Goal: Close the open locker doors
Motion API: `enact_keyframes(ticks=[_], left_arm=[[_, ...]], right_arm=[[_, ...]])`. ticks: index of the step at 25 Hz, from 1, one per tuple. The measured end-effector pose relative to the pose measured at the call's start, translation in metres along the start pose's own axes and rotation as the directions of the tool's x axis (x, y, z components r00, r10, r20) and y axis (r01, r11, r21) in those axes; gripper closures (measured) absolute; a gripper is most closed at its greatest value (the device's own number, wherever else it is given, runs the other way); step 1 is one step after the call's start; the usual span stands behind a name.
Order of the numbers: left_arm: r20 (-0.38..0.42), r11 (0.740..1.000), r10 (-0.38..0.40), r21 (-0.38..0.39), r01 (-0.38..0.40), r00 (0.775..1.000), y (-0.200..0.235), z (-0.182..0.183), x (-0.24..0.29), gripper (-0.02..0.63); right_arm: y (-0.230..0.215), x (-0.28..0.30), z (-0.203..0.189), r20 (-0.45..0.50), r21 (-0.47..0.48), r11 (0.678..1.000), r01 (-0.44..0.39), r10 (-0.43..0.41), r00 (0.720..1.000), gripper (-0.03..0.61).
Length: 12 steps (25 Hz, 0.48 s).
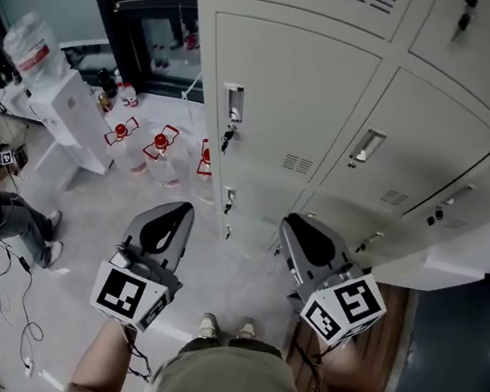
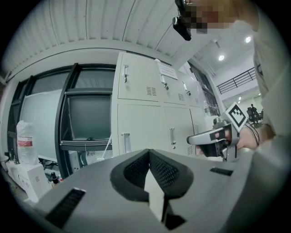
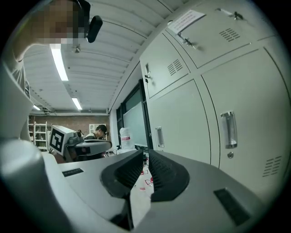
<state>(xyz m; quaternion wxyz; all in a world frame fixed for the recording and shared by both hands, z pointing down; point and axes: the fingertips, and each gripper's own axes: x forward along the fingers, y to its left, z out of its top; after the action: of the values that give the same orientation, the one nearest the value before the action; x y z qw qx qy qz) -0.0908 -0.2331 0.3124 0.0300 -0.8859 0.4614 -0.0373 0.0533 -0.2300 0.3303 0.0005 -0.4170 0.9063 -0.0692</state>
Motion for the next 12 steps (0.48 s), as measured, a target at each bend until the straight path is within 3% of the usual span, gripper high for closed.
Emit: enact_keyframes(ticks=[6, 12], left_arm=[[0.047, 0.999, -0.011, 0.049, 0.008, 0.999, -0.025, 0.030, -0.025, 0.607], [0.054, 1.000, -0.018, 0.025, 0.017, 0.998, -0.040, 0.033, -0.039, 0.607]], right_arm=[[0.024, -0.032, 0.025, 0.046, -0.029, 0.999, -0.024, 0.025, 0.999, 0.540], [0.051, -0.056, 0.036, 0.056, -0.038, 0.997, -0.061, 0.063, 0.996, 0.554]])
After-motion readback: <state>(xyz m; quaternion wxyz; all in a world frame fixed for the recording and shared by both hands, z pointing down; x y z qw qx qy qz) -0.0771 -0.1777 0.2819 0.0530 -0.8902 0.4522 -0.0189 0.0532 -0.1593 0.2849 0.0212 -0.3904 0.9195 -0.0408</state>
